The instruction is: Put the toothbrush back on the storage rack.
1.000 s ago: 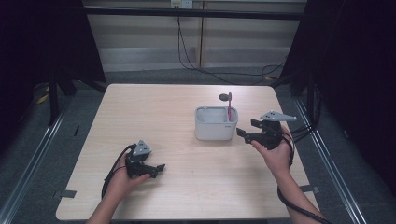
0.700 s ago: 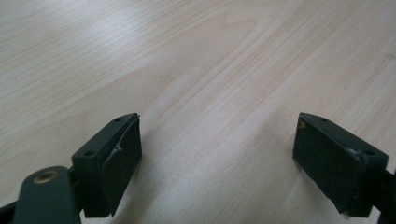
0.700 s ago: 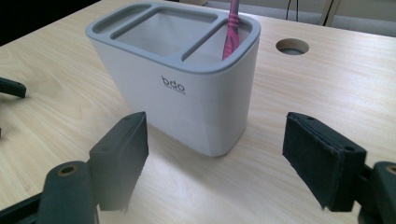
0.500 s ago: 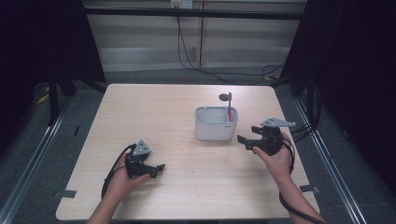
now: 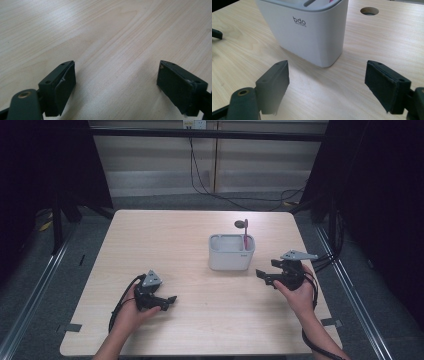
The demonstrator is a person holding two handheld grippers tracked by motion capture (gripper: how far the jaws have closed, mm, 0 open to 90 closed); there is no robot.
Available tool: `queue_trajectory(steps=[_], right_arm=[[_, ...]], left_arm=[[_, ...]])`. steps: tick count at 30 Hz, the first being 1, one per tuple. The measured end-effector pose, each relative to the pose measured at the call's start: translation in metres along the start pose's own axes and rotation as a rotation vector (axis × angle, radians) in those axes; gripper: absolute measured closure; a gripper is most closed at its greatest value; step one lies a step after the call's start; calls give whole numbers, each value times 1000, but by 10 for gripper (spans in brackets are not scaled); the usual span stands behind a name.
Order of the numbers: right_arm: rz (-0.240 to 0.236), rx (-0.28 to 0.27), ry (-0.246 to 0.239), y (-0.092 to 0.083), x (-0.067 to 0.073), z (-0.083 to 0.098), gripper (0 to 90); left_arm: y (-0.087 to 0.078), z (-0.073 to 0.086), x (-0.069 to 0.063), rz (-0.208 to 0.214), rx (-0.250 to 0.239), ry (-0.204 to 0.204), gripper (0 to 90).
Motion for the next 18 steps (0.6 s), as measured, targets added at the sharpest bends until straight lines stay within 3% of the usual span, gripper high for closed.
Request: queue_trajectory(steps=[18], right_arm=[[-15, 79, -32, 1, -4, 23, 178]], left_arm=[[0, 0, 0, 4, -2, -2, 153]])
Point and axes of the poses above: each handheld gripper's, and its own axes: y roughly forward along the jaws, z roughly out of its underside, x roughly to its left, the point moved 4 cm from there along y, roughly forward along the jaws, and after that the axes turned 1 degree about z, right-handed, at the moved point
